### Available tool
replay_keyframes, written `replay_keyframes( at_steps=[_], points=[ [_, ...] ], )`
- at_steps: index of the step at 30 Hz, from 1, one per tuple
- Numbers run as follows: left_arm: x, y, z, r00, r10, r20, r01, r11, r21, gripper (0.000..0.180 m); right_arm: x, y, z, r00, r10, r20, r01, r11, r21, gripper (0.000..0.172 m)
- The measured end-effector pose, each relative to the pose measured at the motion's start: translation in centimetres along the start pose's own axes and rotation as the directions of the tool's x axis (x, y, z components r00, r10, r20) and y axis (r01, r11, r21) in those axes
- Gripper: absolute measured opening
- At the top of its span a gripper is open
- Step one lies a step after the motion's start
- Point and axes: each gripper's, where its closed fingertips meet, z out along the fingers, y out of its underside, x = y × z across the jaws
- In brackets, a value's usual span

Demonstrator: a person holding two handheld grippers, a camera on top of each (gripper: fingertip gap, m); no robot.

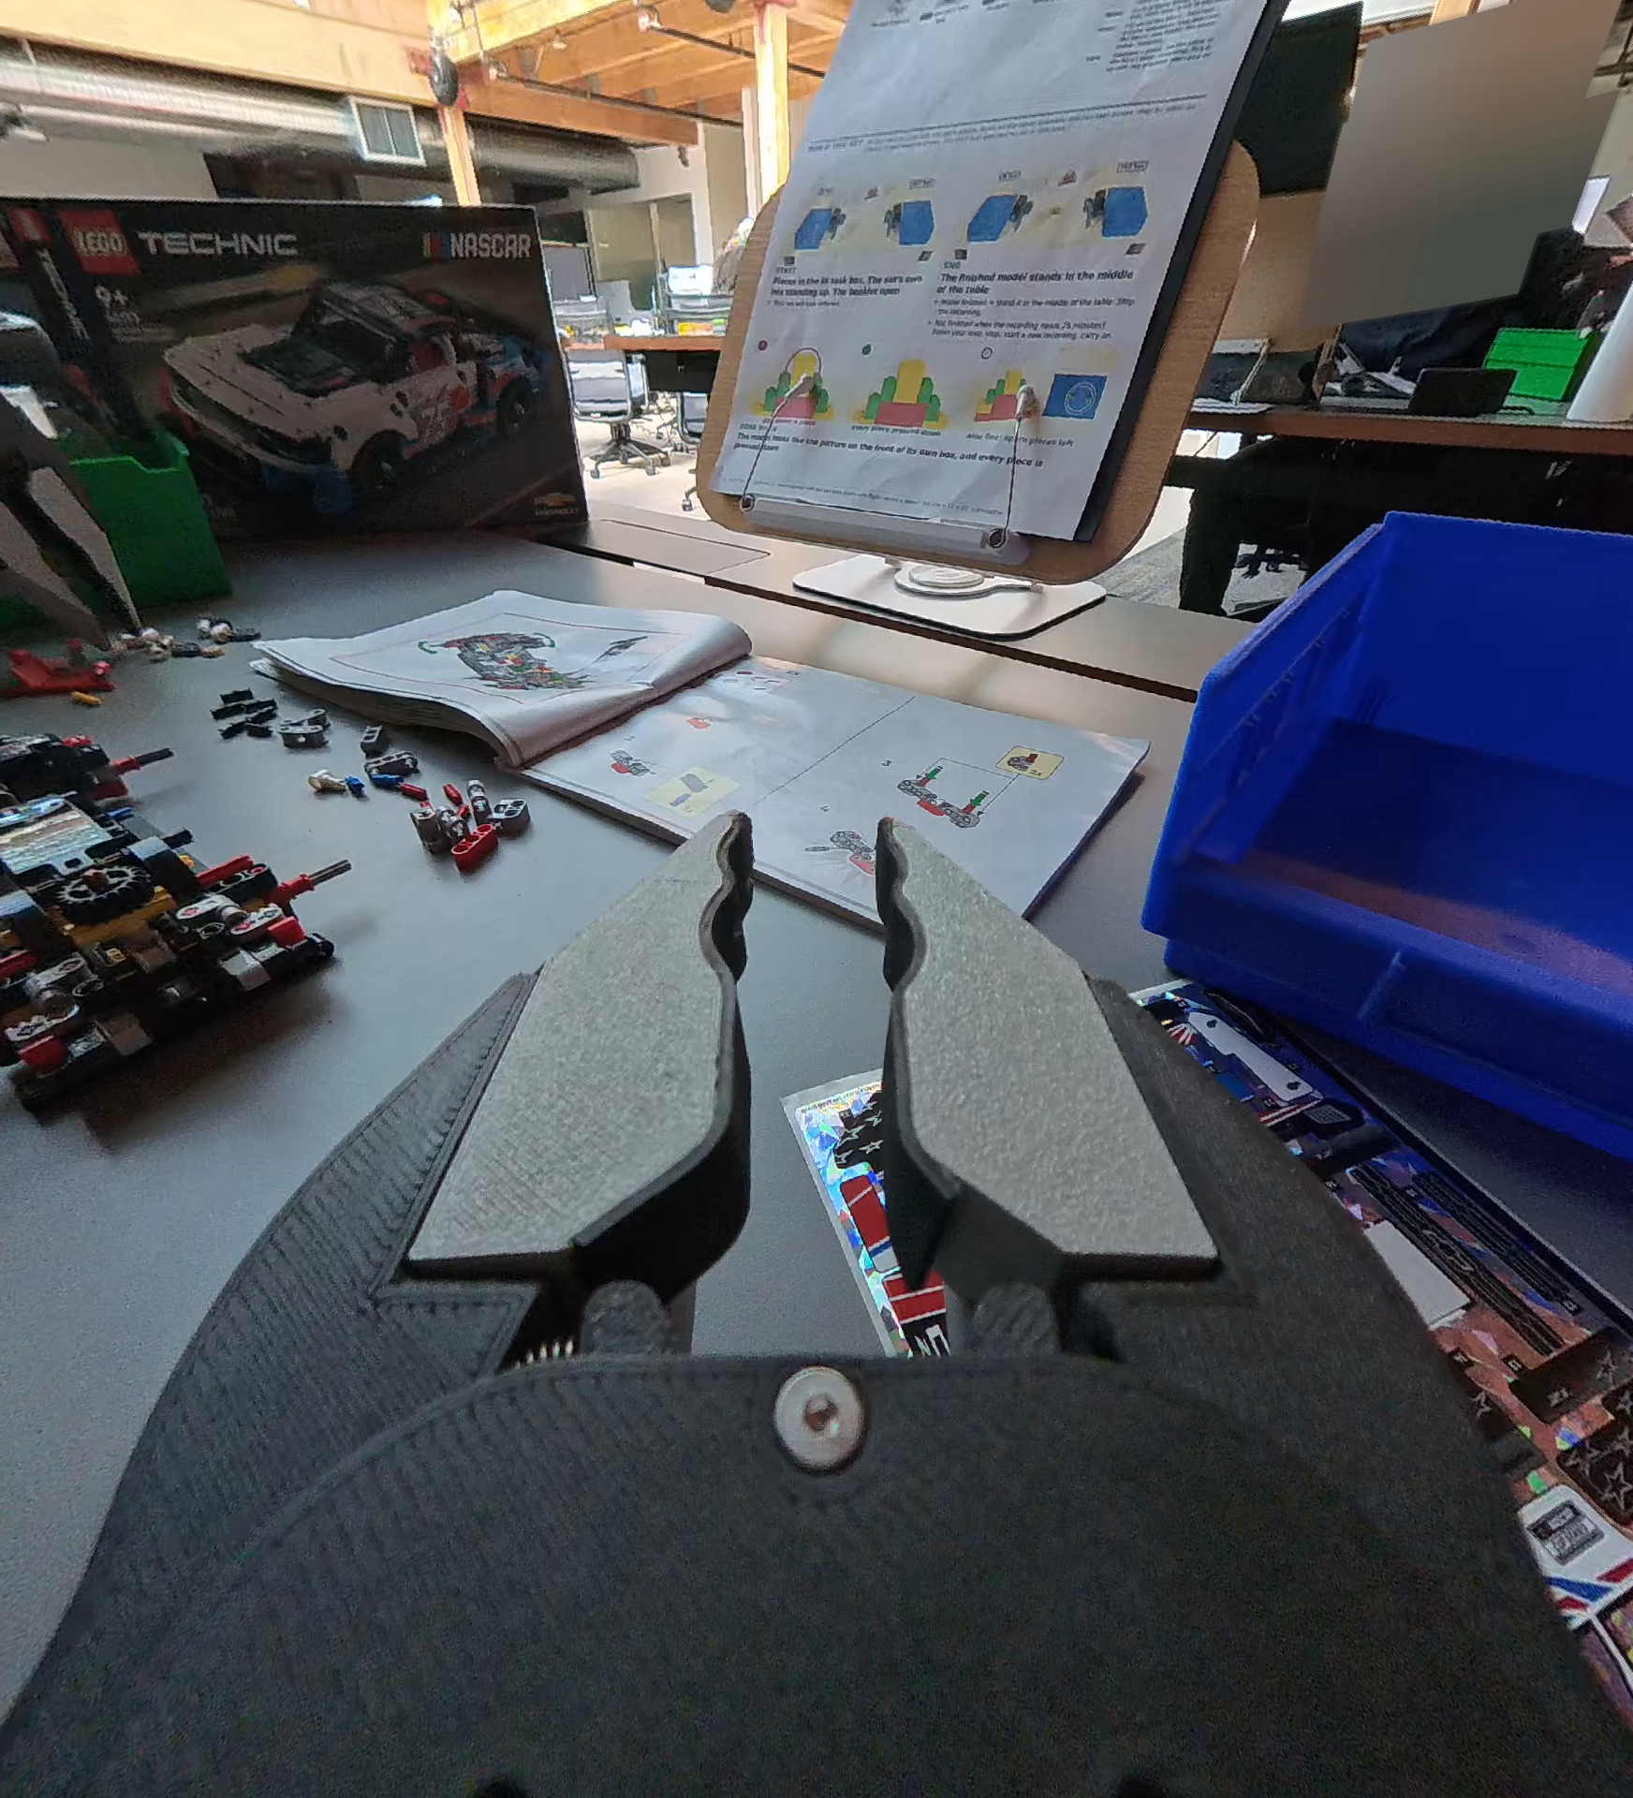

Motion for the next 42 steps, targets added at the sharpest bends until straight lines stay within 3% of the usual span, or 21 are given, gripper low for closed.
replay_keyframes(
  at_steps=[8, 13, 18, 23, 32, 37, 42],
  points=[
    [0.3, -0.3, -1.8, 0.998, -0.031, 0.057, 0.028, 0.999, 0.045, 0.025, 0.2, -0.2, -0.2, 1.0, 0.011, -0.007, -0.01, 1.0, 0.012, 0.022],
    [6.3, -3.6, -1.8, 0.991, 0.134, -0.013, -0.13, 0.98, 0.153, 0.026, 0.0, -0.1, -0.1, 1.0, 0.011, 0.0, -0.011, 1.0, 0.008, 0.022],
    [7.8, -6.5, 0.5, 0.988, 0.155, 0.001, -0.153, 0.97, 0.188, 0.02, -0.2, -0.1, -0.1, 1.0, 0.007, 0.007, -0.007, 1.0, 0.005, 0.021],
    [7.7, -5.8, 1.4, 0.986, 0.166, 0.005, -0.165, 0.976, 0.143, 0.001, -0.1, -0.3, -0.3, 1.0, 0.018, 0.006, -0.018, 1.0, 0.019, 0.021],
    [2.7, -3.3, 1.2, 0.991, 0.08, 0.108, -0.089, 0.992, 0.089, 0.0, -0.3, -0.2, -0.2, 1.0, 0.016, 0.016, -0.016, 1.0, 0.012, 0.021],
    [1.9, -3.1, 0.0, 0.991, 0.026, 0.128, -0.041, 0.993, 0.114, 0.019, -0.3, -0.3, -0.3, 1.0, 0.024, 0.018, -0.025, 1.0, 0.019, 0.021],
    [5.1, -2.6, -2.1, 0.993, 0.071, 0.098, -0.084, 0.988, 0.131, 0.035, -0.3, -0.3, -0.3, 0.999, 0.031, 0.02, -0.032, 0.999, 0.023, 0.021]
  ],
)
